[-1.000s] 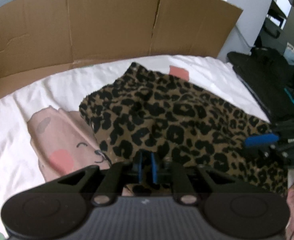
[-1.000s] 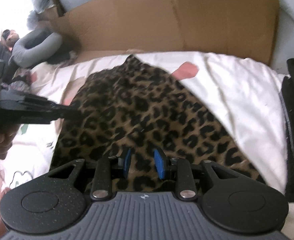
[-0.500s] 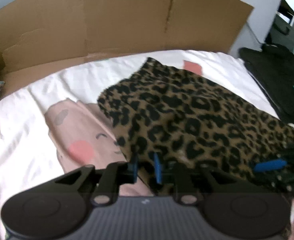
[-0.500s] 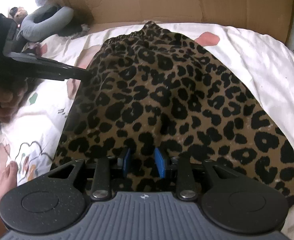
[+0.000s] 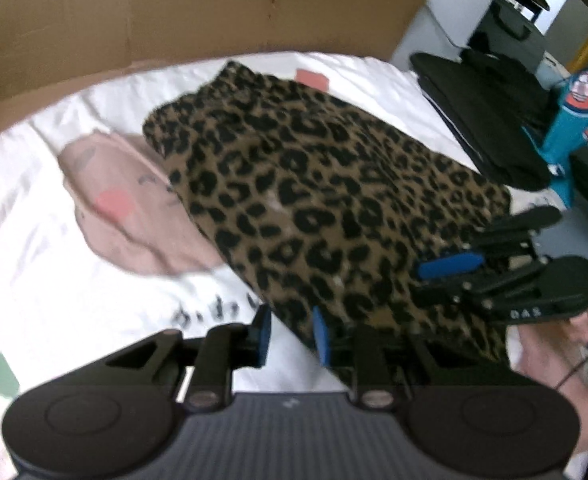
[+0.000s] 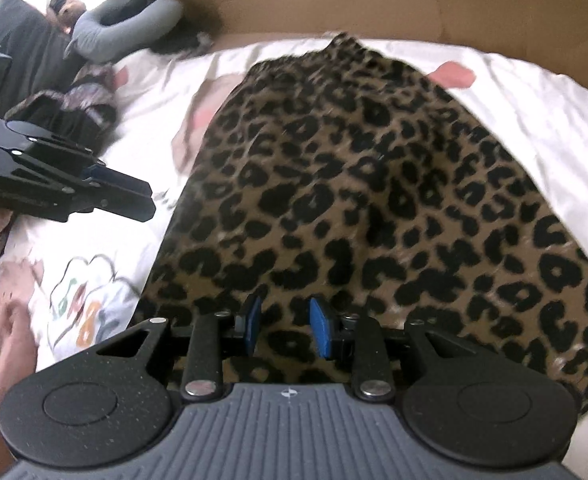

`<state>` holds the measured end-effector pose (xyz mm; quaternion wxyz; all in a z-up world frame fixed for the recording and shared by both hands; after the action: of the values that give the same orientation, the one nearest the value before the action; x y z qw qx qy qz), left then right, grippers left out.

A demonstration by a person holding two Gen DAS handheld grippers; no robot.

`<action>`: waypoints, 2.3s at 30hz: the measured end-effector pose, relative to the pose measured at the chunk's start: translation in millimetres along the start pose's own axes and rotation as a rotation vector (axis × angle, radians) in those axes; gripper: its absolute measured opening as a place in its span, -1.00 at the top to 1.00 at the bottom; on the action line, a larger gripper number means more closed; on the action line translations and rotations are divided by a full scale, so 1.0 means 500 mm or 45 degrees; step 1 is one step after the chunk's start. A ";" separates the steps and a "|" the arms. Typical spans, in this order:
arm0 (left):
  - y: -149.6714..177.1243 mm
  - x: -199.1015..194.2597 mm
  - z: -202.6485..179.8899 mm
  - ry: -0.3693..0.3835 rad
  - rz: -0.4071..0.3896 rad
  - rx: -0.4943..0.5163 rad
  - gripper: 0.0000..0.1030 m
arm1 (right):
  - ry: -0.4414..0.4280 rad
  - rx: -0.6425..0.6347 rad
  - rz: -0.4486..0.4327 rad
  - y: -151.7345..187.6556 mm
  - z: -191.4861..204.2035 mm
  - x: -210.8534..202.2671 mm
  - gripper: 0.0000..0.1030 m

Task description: Fold clothes

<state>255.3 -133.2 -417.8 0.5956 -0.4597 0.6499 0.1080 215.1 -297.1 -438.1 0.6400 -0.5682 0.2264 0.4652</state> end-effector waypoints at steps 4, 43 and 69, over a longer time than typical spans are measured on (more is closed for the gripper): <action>0.039 -0.031 -0.011 0.046 0.040 0.042 0.52 | -0.043 -0.052 0.044 0.017 0.029 -0.005 0.34; 0.244 0.001 -0.098 0.246 0.242 0.065 0.51 | -0.009 0.040 0.073 0.068 -0.008 -0.067 0.33; 0.234 -0.010 -0.043 0.473 0.394 -0.303 0.72 | 0.031 0.046 0.096 0.079 -0.036 -0.068 0.33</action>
<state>155.0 -80.7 -455.4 0.3842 -0.4336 0.7933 0.1873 169.9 -328.8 -435.3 0.6293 -0.5533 0.2636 0.4778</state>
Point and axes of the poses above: each gripper's, at about its wrist camera, not at the fingertips, and x roughly the way its jaws point, z to its left, y to its underside, the point moved 9 cm from there along x, roughly the way its jaws point, and after that the axes turned 5 degrees about -x, right-handed, at the moved point
